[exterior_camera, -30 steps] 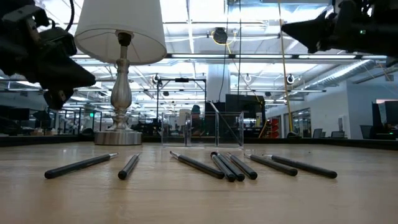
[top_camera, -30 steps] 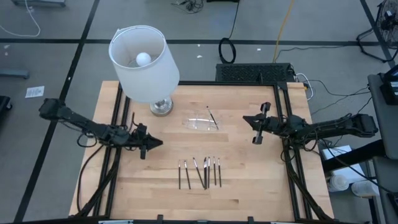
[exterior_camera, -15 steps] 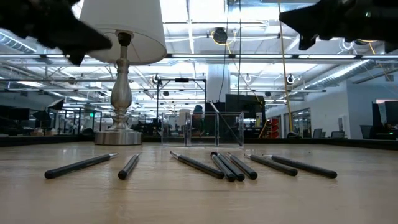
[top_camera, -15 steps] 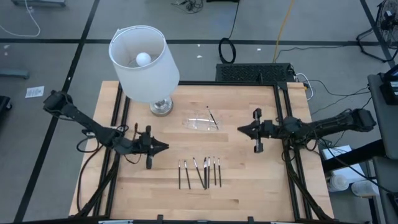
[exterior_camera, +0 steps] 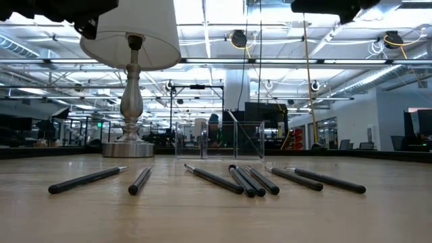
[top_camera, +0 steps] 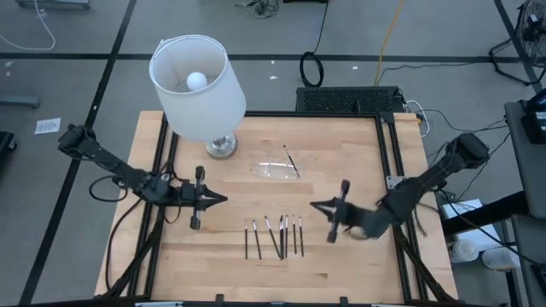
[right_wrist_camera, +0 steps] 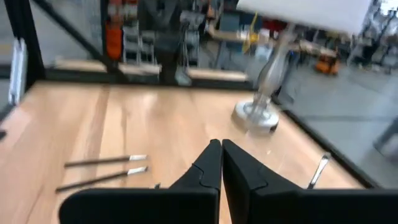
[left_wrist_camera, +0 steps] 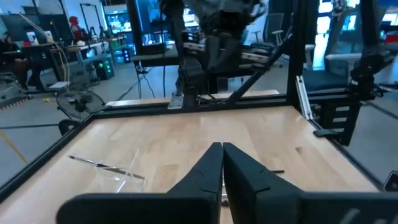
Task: Put items in baskets/containers
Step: Put the black eyeshadow brush into the transparent organizer
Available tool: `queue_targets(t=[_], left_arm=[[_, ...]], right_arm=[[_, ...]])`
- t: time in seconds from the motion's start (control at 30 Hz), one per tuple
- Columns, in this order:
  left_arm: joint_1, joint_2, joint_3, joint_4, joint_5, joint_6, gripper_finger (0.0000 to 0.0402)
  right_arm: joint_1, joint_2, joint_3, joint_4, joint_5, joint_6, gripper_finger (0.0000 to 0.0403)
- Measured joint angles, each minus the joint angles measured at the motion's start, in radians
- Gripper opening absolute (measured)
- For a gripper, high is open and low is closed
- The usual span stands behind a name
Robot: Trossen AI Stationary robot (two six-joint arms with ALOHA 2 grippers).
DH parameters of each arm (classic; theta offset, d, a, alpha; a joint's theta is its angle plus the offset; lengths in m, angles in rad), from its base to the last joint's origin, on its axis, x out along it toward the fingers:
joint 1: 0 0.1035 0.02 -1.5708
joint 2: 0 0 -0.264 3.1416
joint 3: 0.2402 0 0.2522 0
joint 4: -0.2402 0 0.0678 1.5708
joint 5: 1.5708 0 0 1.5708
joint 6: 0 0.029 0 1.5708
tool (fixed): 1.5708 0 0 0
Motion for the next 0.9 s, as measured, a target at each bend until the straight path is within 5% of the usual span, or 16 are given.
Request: queue_targets(t=[0.13,0.4,0.6,0.9], left_arm=[[0.000,0.000,0.000,0.046,0.000,0.038,0.0007],[0.000,0.000,0.000,0.084,0.001,0.037,0.0027],[0.000,0.000,0.000,0.085,0.001,0.042,0.0033],[0.001,0.000,0.000,0.100,-0.007,0.087,0.0006]], right_arm=[[-0.003,0.143,0.225,-0.352,-0.048,0.240,0.0000],[-0.063,0.434,0.579,-0.961,-0.377,0.734,0.0000],[-0.128,0.562,0.595,-1.003,-0.606,0.792,0.0017],[-0.218,0.581,0.588,-1.001,-0.657,0.908,0.0173]])
